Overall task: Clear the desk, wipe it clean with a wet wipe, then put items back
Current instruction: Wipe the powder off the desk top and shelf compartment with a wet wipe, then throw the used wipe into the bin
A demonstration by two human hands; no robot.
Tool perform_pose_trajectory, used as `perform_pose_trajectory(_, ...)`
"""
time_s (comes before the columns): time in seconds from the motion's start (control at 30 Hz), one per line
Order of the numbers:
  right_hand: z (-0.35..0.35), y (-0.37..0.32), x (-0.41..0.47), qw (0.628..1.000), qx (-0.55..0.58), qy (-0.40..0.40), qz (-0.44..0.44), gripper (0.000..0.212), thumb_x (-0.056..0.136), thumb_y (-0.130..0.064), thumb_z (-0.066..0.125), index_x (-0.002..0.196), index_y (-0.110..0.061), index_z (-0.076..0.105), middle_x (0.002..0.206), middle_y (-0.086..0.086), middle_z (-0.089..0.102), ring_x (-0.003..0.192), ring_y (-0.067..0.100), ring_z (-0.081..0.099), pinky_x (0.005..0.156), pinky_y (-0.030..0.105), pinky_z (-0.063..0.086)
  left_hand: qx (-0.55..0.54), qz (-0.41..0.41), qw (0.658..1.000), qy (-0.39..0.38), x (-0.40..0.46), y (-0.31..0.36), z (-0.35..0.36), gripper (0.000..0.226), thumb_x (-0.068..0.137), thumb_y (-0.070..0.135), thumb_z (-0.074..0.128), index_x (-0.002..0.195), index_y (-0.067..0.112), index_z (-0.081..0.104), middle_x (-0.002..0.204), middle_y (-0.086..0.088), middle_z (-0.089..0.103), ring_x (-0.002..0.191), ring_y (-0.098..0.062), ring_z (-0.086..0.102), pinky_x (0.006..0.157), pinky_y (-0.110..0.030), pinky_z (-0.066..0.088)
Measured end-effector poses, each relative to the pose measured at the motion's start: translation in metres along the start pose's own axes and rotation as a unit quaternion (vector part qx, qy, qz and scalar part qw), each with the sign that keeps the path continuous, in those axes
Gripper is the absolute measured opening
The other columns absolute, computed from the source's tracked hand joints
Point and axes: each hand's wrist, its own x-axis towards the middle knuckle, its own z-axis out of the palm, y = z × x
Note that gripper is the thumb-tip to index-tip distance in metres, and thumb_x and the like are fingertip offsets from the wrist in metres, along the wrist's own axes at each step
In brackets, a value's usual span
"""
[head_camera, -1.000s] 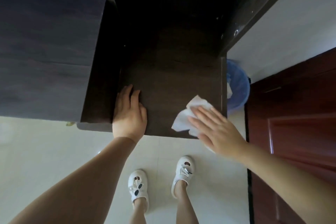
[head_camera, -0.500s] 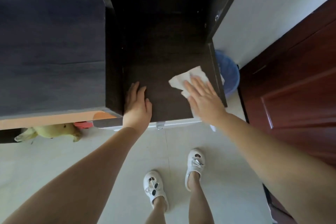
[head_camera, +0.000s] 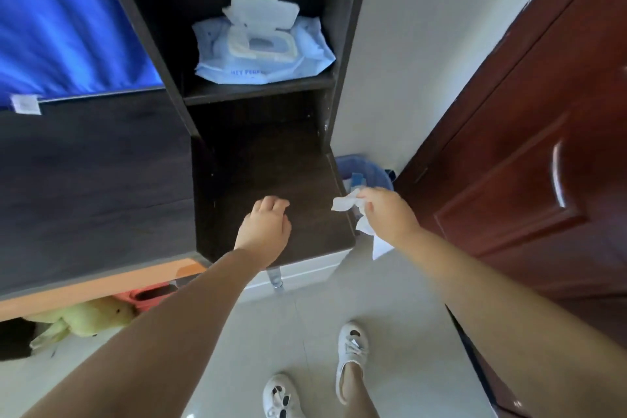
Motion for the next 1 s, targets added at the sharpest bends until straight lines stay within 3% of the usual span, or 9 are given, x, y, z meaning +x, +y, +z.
perform_pose_trajectory(0.2,-0.097,0.042,-0.031,0.995,-0.052,0.079,0.015,0.020,0.093,-0.017,0.040,0.099,-0.010,0.058,0.097,0.015,0.066,0.089,0.037,0.060,0.066,0.038,0.042,0.004,0.081,0.997,0.016,0.016,0.088,-0.037,0.037,0.095,0.017,0.037,0.130,0.012,0.045,0.134,-0.007,0.045,0.122,-0.024,0.039,0.100,-0.037,0.037)
perform_pose_trajectory(0.57,-0.204,0.162,-0.046,0.995,-0.041,0.092,-0.011,0.025,0.093,-0.018,0.036,0.101,-0.011,0.059,0.100,0.009,0.066,0.087,0.031,0.058,0.067,0.040,0.047,-0.002,0.104,0.994,0.037,0.064,0.248,-0.011,0.035,0.096,0.016,0.037,0.130,0.011,0.045,0.132,-0.010,0.047,0.120,-0.027,0.042,0.097,-0.037,0.037)
perform_pose_trajectory(0.7,-0.217,0.197,-0.029,0.995,-0.052,0.077,-0.033,0.024,0.094,-0.021,0.036,0.101,-0.011,0.057,0.097,0.008,0.066,0.086,0.031,0.059,0.068,0.040,0.048,0.007,0.076,0.997,0.028,0.081,0.276,0.013,0.034,0.095,0.017,0.038,0.128,0.011,0.046,0.130,-0.010,0.048,0.119,-0.028,0.042,0.096,-0.039,0.038)
perform_pose_trajectory(0.87,-0.215,0.218,0.011,0.995,-0.078,0.055,-0.032,0.025,0.097,-0.023,0.033,0.102,-0.011,0.053,0.090,0.013,0.066,0.083,0.038,0.057,0.061,0.037,0.038,-0.008,0.044,0.999,0.024,0.111,0.278,0.033,0.035,0.095,0.016,0.039,0.128,0.010,0.045,0.131,-0.010,0.047,0.120,-0.028,0.041,0.097,-0.039,0.037)
perform_pose_trajectory(1.0,-0.197,0.232,0.059,0.999,-0.044,0.010,-0.011,0.026,0.098,-0.022,0.032,0.111,-0.014,0.052,0.100,0.014,0.066,0.091,0.037,0.058,0.065,0.035,0.037,-0.022,0.012,1.000,0.006,0.150,0.258,0.051,0.035,0.095,0.017,0.039,0.129,0.012,0.046,0.131,-0.009,0.048,0.121,-0.026,0.041,0.099,-0.038,0.037)
